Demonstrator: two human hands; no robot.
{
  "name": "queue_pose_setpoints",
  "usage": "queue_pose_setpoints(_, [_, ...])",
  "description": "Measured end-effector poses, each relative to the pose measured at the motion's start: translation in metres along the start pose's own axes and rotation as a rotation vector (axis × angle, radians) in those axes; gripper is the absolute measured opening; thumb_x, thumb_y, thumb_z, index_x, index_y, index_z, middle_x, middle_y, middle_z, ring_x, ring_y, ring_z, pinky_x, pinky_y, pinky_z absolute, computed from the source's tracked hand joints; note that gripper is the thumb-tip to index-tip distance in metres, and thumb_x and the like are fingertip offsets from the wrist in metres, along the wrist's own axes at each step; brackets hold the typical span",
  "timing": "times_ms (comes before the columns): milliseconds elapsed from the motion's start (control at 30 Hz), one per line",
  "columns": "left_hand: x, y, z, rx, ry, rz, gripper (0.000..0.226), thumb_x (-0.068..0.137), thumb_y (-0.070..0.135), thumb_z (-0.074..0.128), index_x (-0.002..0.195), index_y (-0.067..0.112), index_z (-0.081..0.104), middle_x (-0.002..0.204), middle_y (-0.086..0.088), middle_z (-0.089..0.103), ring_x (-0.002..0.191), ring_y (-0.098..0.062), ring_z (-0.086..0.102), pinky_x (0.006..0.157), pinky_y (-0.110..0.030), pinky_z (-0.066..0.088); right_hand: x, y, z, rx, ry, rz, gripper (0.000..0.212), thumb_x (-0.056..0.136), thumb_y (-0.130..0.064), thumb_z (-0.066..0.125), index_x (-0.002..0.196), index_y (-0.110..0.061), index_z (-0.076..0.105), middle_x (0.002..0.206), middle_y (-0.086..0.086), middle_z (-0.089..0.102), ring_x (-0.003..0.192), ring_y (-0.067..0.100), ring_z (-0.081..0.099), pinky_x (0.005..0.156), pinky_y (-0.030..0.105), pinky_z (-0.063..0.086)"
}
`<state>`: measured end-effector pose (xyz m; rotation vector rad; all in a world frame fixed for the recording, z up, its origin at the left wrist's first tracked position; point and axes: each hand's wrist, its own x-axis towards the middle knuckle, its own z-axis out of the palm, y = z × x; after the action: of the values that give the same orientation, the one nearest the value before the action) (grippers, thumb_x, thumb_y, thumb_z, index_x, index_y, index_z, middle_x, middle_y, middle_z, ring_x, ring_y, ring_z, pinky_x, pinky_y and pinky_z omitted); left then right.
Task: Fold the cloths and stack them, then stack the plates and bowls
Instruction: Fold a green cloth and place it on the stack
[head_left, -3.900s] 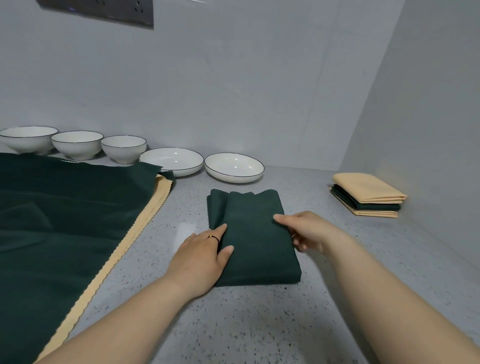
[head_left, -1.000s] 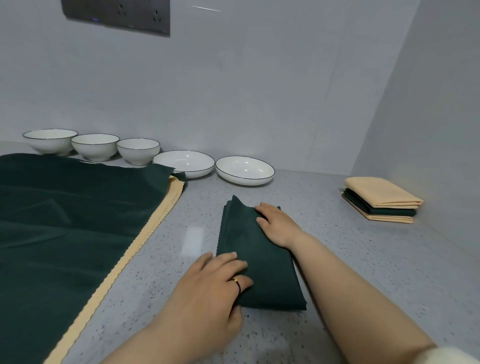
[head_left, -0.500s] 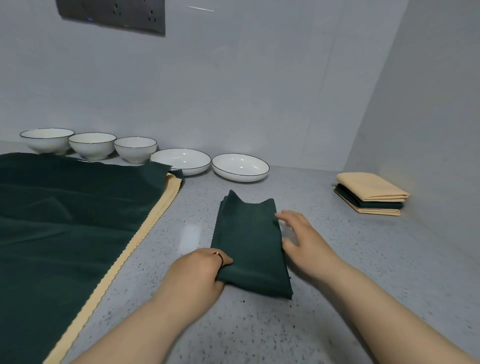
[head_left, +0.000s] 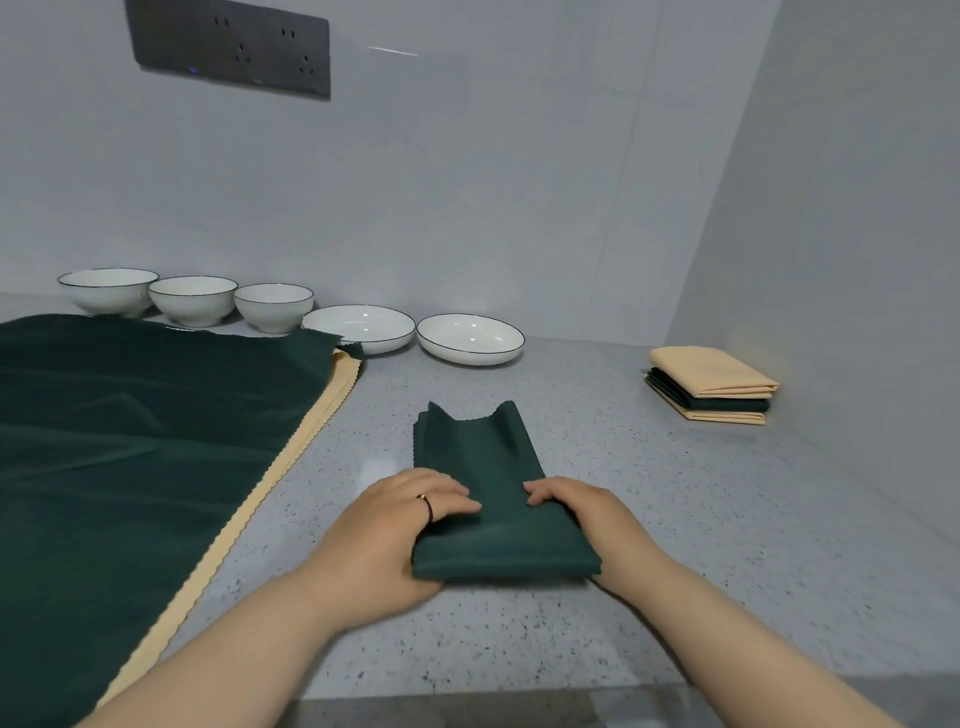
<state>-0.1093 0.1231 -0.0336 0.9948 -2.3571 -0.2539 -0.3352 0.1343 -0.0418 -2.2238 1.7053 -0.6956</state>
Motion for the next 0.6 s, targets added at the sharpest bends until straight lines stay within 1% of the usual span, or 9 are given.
queue_pose_setpoints(33, [0.0,-0.002,-0.001,0.016,-0.046,-0.009,0.063,0.06,0.056,0.042,0.122,0.047,0.049,0.123,0.033,0.039,0.12,0.016,0.028,0.097,0.009,0.005,-0.002,-0.003,-0.001,0.002,0.006,-0.013,0.017,0.077,-0.025,0.057,0.082,-0.028,0.073,0.117,0.0,0.065,0.106,0.015,0.059,0.1,0.033,0.043])
queue_pose_setpoints(100, [0.002,-0.009,-0.001,0.076,-0.138,-0.062,0.068,0.07,0.056,0.051,0.135,0.04,0.037,0.14,0.027,0.026,0.136,0.007,0.015,0.102,0.001,-0.002,-0.001,-0.011,-0.004,0.078,-0.045,0.019,0.025,0.09,-0.014,0.049,0.1,-0.031,0.065,0.119,0.005,0.063,0.109,0.019,0.057,0.098,0.029,0.041])
queue_pose_setpoints(167, [0.006,-0.015,-0.001,0.105,-0.188,-0.125,0.061,0.086,0.038,0.056,0.141,0.035,0.029,0.147,0.025,0.016,0.141,0.001,0.008,0.105,-0.006,0.0,0.001,-0.01,-0.004,0.02,-0.06,0.021,0.034,0.094,-0.003,0.043,0.119,-0.018,0.059,0.123,0.005,0.06,0.114,0.02,0.054,0.096,0.023,0.039])
queue_pose_setpoints(233, [0.016,-0.026,0.005,0.113,-0.228,-0.146,0.055,0.092,0.03,0.05,0.142,0.032,0.028,0.143,0.026,0.01,0.14,0.0,0.009,0.109,-0.012,0.005,0.002,-0.009,-0.002,-0.001,-0.052,0.021,0.034,0.092,0.001,0.043,0.121,-0.013,0.056,0.13,0.001,0.056,0.121,0.017,0.05,0.1,0.021,0.037])
queue_pose_setpoints(267, [0.01,-0.038,0.011,0.105,-0.273,-0.091,0.052,0.094,0.029,0.048,0.142,0.03,0.029,0.145,0.023,0.009,0.139,-0.002,0.012,0.112,-0.017,0.01,0.002,-0.009,-0.001,0.0,-0.051,0.002,0.032,0.091,0.001,0.045,0.119,-0.012,0.056,0.134,-0.002,0.052,0.125,0.014,0.047,0.103,0.02,0.035])
queue_pose_setpoints(333, [0.01,-0.046,0.013,0.126,-0.294,-0.07,0.047,0.096,0.028,0.044,0.141,0.03,0.033,0.149,0.017,0.019,0.137,-0.005,0.024,0.112,-0.021,0.019,0.003,-0.006,0.001,0.014,-0.074,-0.019,0.031,0.091,-0.001,0.048,0.118,-0.014,0.054,0.137,-0.006,0.047,0.128,0.012,0.042,0.106,0.018,0.033])
queue_pose_setpoints(467, [0.017,-0.023,-0.003,0.184,-0.117,-0.15,0.041,0.094,0.022,0.045,0.132,0.037,0.044,0.138,0.022,0.042,0.129,-0.002,0.039,0.101,-0.013,0.03,0.007,-0.003,0.002,-0.032,-0.074,0.02,0.045,0.089,-0.007,0.052,0.129,-0.026,0.047,0.126,-0.002,0.044,0.122,0.016,0.039,0.105,0.021,0.033])
queue_pose_setpoints(533, [0.02,-0.025,-0.004,0.165,-0.099,-0.212,0.038,0.093,0.017,0.046,0.125,0.035,0.052,0.131,0.017,0.052,0.122,-0.006,0.047,0.098,-0.014,0.035,0.011,-0.002,0.001,-0.001,-0.047,0.046,0.043,0.087,-0.003,0.055,0.124,-0.026,0.052,0.112,-0.003,0.044,0.114,0.018,0.045,0.098,0.022,0.037])
queue_pose_setpoints(600, [0.027,-0.024,-0.009,0.029,-0.125,-0.359,0.029,0.09,0.014,0.05,0.103,0.037,0.061,0.111,0.014,0.062,0.11,-0.01,0.056,0.093,-0.02,0.042,0.016,-0.004,0.0,0.078,-0.033,0.05,0.032,0.084,-0.005,0.059,0.107,-0.027,0.06,0.104,0.0,0.052,0.105,0.019,0.05,0.09,0.02,0.04])
